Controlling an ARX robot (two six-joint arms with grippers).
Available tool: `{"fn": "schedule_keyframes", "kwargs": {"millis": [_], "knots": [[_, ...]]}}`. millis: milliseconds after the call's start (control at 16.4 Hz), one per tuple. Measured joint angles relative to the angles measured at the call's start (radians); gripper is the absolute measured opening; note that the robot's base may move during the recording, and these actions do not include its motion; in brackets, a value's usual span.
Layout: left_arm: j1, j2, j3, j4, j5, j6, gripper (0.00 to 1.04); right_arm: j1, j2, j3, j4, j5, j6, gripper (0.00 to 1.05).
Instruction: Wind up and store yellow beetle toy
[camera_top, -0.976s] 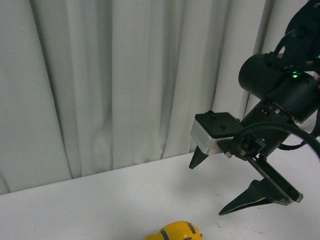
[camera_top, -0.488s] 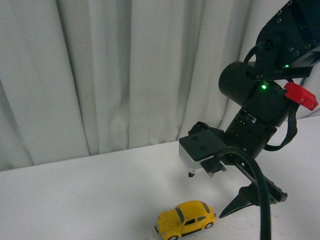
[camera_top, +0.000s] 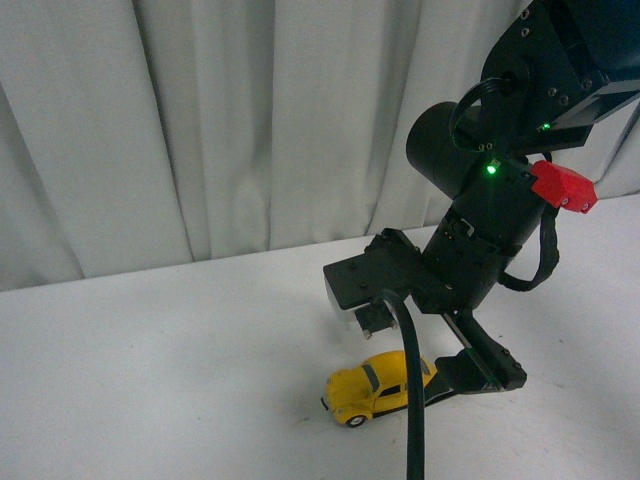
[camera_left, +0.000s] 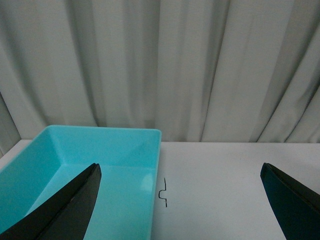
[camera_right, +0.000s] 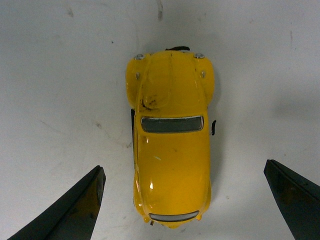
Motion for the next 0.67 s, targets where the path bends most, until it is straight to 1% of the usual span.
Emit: {"fn": "schedule_keyframes", "kwargs": {"millis": [183,427,671], "knots": [[0.0,0.0,0.0,0.0,0.0,0.0,0.98,0.014,0.021,-0.011,0.022,0.037,-0.023,0.98],[0.0,0.0,0.0,0.0,0.0,0.0,0.98,0.053,0.028,-0.041,0.051,0.062,-0.079,0.98],[0.0,0.0,0.0,0.0,0.0,0.0,0.98,0.077,0.017,-0.064,0.042,0.082,-0.063,0.98]]}}
